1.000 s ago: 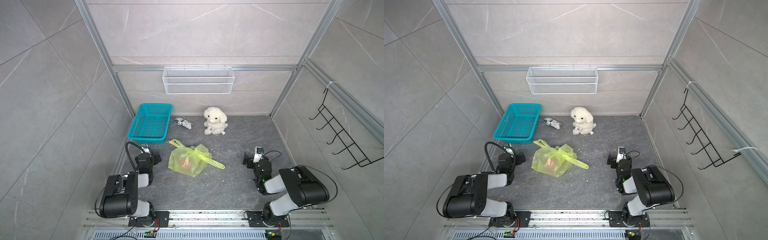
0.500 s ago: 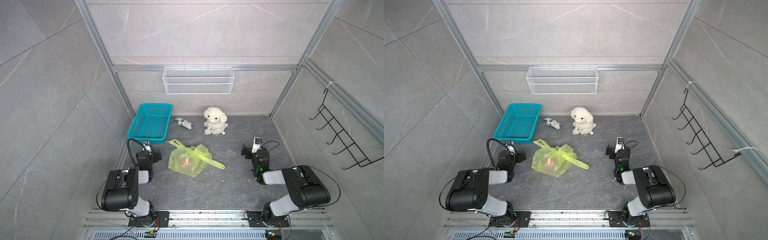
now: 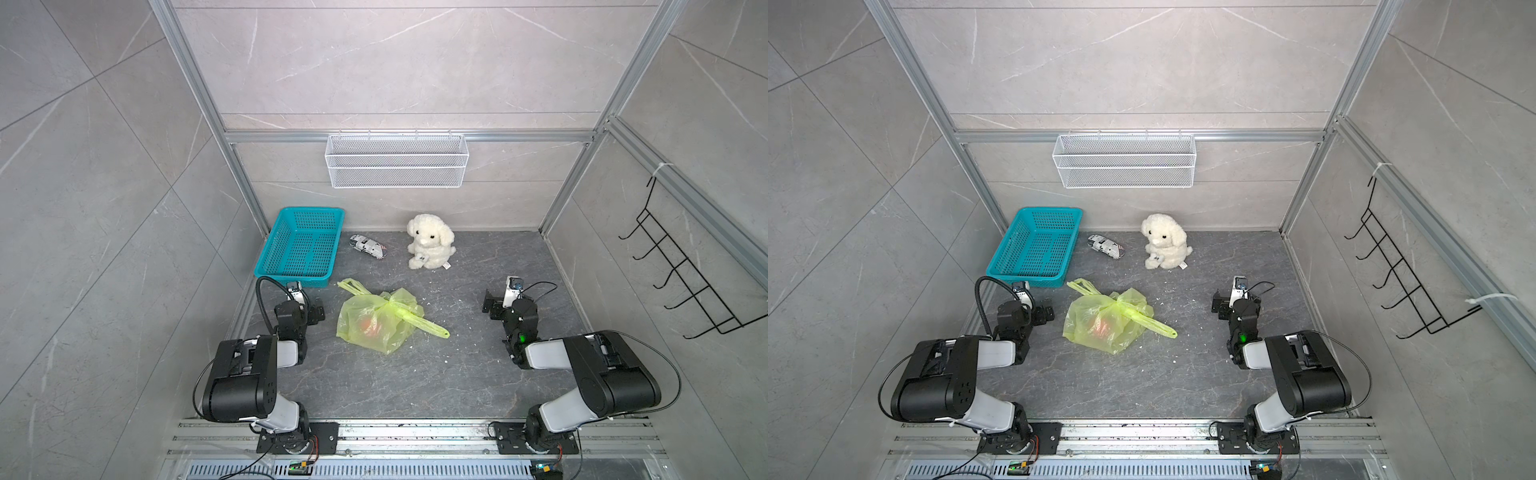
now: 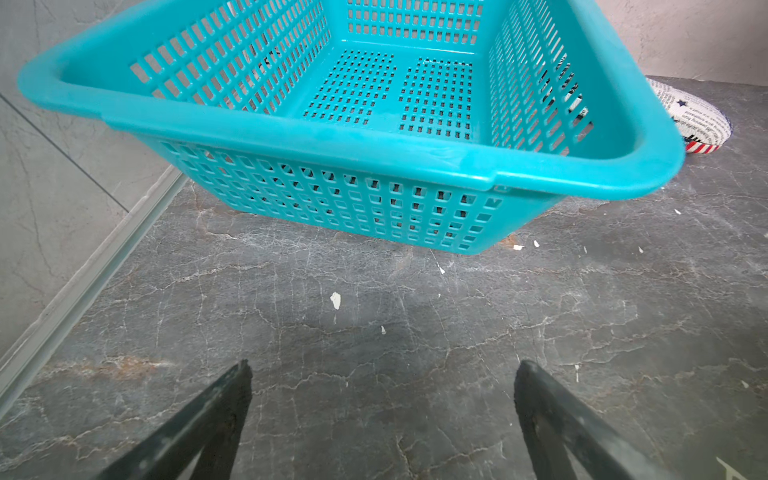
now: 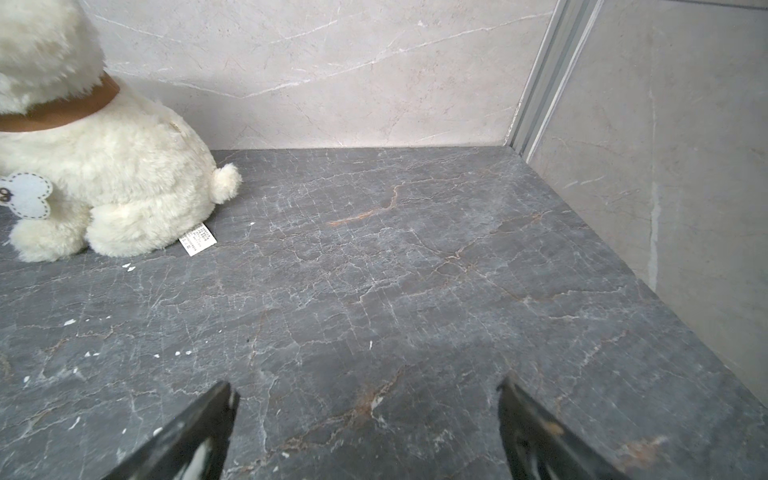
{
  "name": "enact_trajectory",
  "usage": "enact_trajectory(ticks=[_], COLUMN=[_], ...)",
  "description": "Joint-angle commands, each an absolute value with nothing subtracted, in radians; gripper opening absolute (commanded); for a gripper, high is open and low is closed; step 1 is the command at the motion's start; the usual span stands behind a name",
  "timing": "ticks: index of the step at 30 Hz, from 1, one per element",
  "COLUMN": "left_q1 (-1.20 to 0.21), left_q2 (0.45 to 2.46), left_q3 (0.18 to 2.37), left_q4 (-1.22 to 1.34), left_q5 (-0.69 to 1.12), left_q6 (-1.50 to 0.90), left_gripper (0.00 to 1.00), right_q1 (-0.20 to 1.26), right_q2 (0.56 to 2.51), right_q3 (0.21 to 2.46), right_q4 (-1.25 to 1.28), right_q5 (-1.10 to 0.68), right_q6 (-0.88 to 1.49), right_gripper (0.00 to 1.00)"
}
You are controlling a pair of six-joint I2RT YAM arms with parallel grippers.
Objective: Place the peach into a plastic bag & tie a knot
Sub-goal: Reset both arms
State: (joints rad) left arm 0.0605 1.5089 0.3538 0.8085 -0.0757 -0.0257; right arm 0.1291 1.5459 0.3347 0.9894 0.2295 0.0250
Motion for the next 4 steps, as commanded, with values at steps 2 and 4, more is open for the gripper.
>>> enact_trajectory(ticks=[2,4], left_q1=[0.06,0.06], left_q2=[1.5,1.5], left_q3=[0.362,0.362], left_q4=[0.844,0.842], left_q5=[-0.074,-0.074], left_q6=[-0.021,-0.021], left_gripper=[1.0,1.0], right_q1=[0.136,0.136], right_q2=[1.537,1.537], right_q3=[0.333,0.332], right_q4=[0.969,0.975], right_q5=[0.244,0.244], right_q6=[0.013,0.012], right_gripper=[1.0,1.0])
